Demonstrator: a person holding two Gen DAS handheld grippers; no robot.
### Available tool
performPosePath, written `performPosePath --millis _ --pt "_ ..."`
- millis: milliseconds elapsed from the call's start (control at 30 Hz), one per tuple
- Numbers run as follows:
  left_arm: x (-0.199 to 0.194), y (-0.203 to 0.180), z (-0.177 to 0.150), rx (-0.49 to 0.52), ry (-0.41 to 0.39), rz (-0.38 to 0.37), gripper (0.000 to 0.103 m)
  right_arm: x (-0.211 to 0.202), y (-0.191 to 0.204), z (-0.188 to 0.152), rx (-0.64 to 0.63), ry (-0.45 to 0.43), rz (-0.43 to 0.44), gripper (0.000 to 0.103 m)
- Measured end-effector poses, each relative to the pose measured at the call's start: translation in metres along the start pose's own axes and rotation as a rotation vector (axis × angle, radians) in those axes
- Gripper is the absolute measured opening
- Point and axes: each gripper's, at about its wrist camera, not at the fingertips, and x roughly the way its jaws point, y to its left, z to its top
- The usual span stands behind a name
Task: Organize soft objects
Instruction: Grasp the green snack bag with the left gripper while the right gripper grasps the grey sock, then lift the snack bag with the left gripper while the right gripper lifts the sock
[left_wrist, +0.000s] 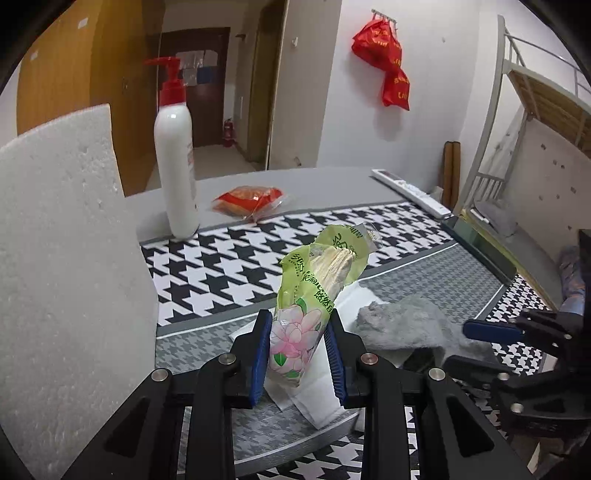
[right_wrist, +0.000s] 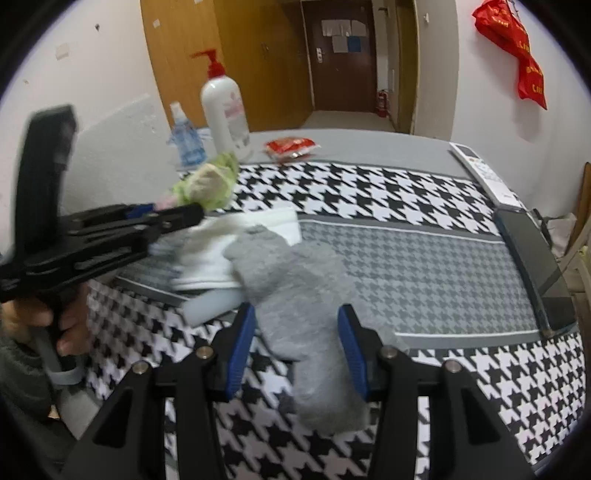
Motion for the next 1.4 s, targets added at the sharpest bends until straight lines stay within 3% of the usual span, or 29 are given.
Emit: performPosePath --millis 367,667,733,800,867,1033,1400 --pt "-0.005 -0.001 0.001 -0.006 -0.023 -0.011 0.03 0.015 0.01 -0.003 -0.065 0.057 -0.04 0.051" --pt "-0.006 -0.003 -0.001 -0.002 -0.024 -0.016 0.03 0.016 0.004 -0.003 -0.035 0.075 -0.06 0.051" --pt "-0.007 -0.001 -0.002 -0.009 -0.024 -0.017 0.03 0.016 0.006 -0.003 -0.045 0.078 -0.086 0.04" --pt "-0.007 0.0 -0.002 -0.013 -0.025 -0.02 0.03 0.014 0.005 -0.003 -0.034 0.081 -0.075 0.019" --pt "-0.009 -0.001 -0.002 -0.013 -0.028 -0.023 0.03 0.012 0.001 -0.004 -0.011 0.079 -0.056 0.013" --pt "-0.012 -0.003 -0.002 -0.006 -0.04 -0.025 0.03 0.002 0.002 -0.009 0.006 0.041 -0.057 0.008" --pt "-0.032 -0.011 -0.005 0.003 -0.083 -0.049 0.03 -0.063 0.0 -0.003 0.145 -0.201 -0.025 0.007"
